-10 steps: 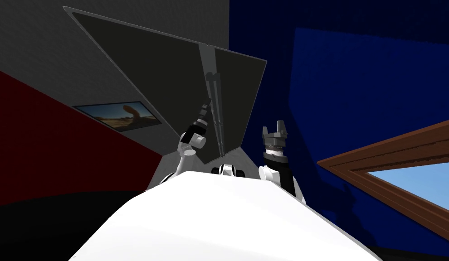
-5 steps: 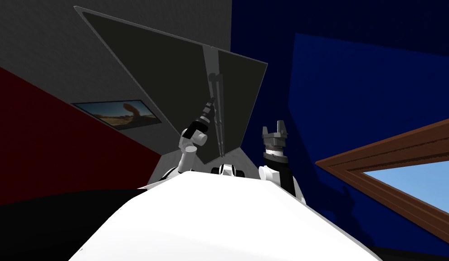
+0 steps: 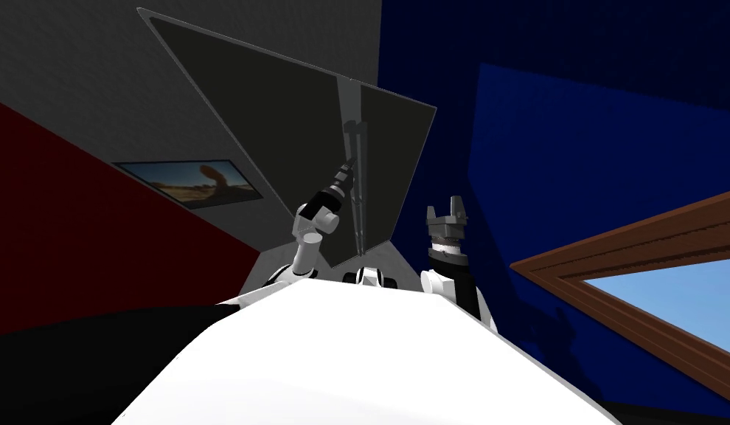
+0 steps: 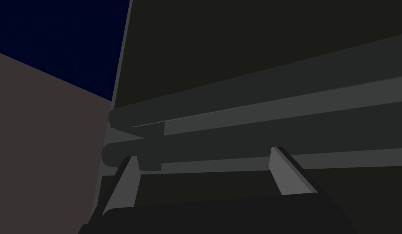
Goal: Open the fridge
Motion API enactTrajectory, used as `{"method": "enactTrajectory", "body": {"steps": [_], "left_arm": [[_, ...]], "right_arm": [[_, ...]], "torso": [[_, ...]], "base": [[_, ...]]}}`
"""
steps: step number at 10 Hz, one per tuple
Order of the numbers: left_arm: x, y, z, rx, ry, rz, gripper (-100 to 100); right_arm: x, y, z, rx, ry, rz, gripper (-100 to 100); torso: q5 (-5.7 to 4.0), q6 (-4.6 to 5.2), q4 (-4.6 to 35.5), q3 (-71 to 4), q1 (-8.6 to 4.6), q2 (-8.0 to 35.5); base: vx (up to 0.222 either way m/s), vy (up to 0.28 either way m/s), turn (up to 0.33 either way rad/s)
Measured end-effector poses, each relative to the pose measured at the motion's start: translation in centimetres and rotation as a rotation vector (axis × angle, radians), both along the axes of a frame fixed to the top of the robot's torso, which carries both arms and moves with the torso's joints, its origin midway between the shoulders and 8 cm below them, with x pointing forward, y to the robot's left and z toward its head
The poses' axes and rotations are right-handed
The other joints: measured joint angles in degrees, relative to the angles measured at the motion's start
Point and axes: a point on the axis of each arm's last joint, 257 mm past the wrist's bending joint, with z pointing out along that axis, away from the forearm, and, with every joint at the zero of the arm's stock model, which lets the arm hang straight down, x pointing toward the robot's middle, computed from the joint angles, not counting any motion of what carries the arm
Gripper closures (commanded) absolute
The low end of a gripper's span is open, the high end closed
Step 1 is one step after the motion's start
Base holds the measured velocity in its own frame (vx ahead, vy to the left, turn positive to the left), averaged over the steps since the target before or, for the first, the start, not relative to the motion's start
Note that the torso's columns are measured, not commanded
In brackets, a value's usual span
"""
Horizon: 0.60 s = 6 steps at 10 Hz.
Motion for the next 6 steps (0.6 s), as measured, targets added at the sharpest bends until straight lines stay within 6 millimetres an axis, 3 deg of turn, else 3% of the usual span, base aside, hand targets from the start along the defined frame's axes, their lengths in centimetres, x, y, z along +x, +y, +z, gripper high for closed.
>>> {"method": "enactTrajectory", "body": {"steps": [6], "left_arm": [[1.0,-1.4,0.3,0.046,0.047,-0.002,-100]], "right_arm": [[0.0,0.0,0.0,0.000,0.000,0.000,0]], "torso": [[-0.27,0.35,0.25,-0.35,-0.45,-0.33]], "base": [[-0.001,0.000,-0.010]]}}
